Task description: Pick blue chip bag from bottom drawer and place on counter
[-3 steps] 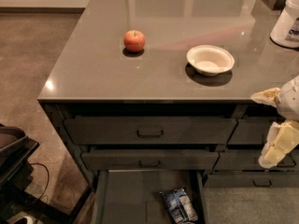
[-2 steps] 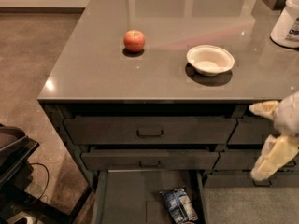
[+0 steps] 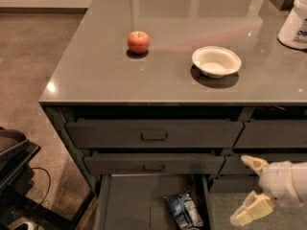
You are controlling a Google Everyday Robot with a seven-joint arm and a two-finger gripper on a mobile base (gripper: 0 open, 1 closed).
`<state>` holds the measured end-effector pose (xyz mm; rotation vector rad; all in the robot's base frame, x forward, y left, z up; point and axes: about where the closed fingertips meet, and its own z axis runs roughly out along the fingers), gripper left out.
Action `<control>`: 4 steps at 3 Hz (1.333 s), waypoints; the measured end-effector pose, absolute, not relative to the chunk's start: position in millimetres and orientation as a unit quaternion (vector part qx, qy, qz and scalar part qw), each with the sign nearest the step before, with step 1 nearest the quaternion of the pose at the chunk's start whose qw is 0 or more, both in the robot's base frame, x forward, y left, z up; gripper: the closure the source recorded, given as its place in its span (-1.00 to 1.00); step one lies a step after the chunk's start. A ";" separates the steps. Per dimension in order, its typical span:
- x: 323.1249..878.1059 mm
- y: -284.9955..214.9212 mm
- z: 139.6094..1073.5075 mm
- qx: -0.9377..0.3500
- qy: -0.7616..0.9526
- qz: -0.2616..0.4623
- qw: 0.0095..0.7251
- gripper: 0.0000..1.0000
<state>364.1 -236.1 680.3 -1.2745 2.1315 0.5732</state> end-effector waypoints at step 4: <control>365.9 -214.8 565.2 -0.388 0.821 0.259 0.330 -1.00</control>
Offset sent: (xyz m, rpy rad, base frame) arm 0.0088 -0.0061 -0.0149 -0.0047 -0.0220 -0.0438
